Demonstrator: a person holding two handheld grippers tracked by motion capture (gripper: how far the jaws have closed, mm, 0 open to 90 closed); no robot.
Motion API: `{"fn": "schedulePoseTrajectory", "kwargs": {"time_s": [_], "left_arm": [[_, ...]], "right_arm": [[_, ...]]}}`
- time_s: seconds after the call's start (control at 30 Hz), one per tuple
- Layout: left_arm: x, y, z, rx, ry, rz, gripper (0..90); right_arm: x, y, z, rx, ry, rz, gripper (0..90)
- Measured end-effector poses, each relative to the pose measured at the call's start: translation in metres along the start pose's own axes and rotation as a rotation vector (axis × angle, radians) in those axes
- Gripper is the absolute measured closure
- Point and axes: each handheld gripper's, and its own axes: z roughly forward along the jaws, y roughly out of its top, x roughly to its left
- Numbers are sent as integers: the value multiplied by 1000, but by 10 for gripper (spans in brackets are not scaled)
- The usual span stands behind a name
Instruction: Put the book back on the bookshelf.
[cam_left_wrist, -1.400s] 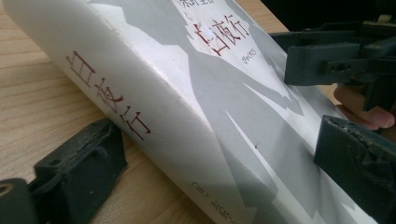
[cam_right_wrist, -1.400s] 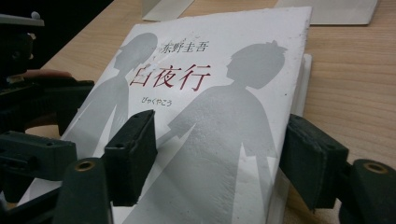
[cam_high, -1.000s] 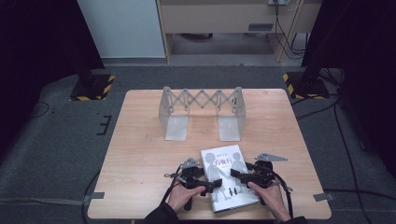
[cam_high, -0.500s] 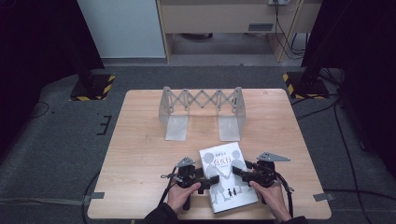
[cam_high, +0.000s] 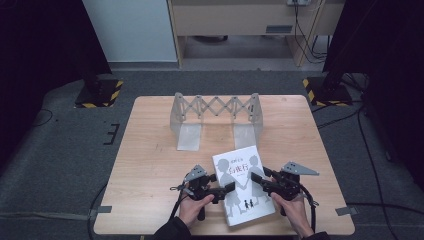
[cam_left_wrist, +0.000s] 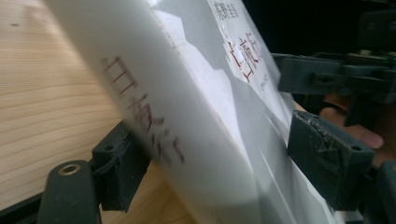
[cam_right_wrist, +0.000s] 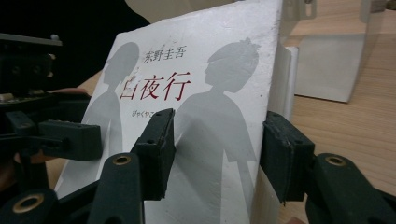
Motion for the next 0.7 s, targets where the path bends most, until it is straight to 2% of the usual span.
{"fn": "schedulePoseTrajectory", "kwargs": {"time_s": [0.1,0.23,0.53,0.63,0.7], "left_arm": [[-2,0,1,-16,-1,-1,215],[-2,1,3,-37,7,3,222],[0,4,4,-29,4,5,213],[-3,4,8,-1,-5,33,183],[-5,3,8,-4,-3,47,165]], "right_arm": [[5,1,2,-10,15,-10,486],[5,1,2,-19,11,-9,486],[5,2,1,-21,9,-15,488],[5,2,2,-23,24,-24,500],[8,2,3,-24,35,-36,501]]}}
